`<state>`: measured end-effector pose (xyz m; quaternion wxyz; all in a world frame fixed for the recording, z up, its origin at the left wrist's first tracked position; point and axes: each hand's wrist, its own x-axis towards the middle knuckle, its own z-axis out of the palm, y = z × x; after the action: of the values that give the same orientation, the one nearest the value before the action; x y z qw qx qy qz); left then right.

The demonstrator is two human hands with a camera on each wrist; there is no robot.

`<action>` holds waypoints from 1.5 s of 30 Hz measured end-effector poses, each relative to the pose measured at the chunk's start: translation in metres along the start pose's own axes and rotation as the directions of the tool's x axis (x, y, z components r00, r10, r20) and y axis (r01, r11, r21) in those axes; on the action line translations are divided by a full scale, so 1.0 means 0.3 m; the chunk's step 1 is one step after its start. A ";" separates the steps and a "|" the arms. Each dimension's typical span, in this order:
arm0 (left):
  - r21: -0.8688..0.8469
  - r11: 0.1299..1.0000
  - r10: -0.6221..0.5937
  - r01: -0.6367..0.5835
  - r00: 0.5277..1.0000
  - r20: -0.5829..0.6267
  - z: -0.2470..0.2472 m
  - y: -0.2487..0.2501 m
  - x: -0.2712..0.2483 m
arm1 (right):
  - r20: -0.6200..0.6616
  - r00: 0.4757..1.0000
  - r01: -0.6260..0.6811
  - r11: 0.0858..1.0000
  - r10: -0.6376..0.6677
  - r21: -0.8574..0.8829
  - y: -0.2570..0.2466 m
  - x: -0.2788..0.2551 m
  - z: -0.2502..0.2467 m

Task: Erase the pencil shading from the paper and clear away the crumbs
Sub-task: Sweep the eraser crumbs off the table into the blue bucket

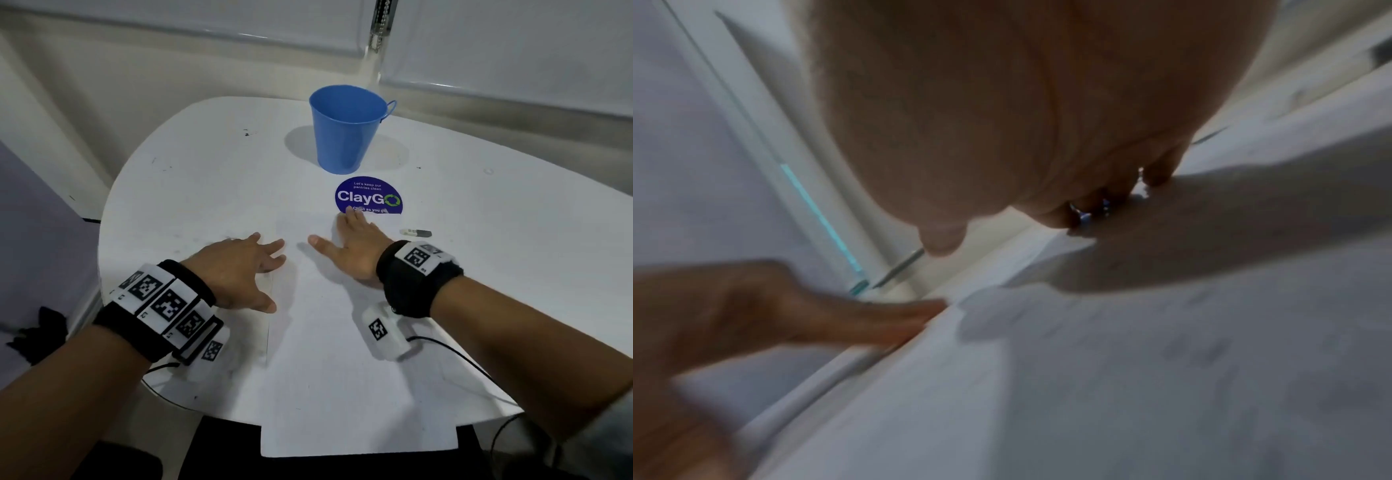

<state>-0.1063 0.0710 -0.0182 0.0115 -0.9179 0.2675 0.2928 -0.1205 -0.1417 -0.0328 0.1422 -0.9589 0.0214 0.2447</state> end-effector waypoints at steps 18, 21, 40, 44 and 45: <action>-0.030 0.999 0.037 -0.038 0.999 -0.012 0.004 -0.031 0.002 | 0.153 0.976 0.165 0.984 -0.154 -0.066 -0.120 -0.027 -0.016; -0.010 1.000 0.024 -0.024 1.000 0.001 0.002 -0.051 0.005 | 0.138 0.982 0.141 0.985 -0.128 -0.094 -0.142 0.039 -0.049; 0.233 0.962 -0.137 0.140 0.990 -0.027 0.060 -0.034 -0.218 | 0.104 0.968 0.244 0.958 -0.230 -0.149 -0.160 -0.302 0.086; 0.198 0.965 -0.161 0.174 0.984 -0.082 0.079 -0.007 -0.263 | 0.193 0.948 0.295 0.922 -0.252 -0.249 -0.224 -0.312 0.132; 0.174 0.969 -0.162 0.177 0.982 -0.100 0.080 -0.008 -0.263 | 0.214 0.943 0.308 0.909 -0.254 -0.280 -0.235 -0.314 0.141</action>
<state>-0.1719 0.1156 0.0045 0.1089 -0.9441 0.2140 0.2259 -0.2152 -0.0649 -0.0052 0.0251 -0.9372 -0.1684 0.3043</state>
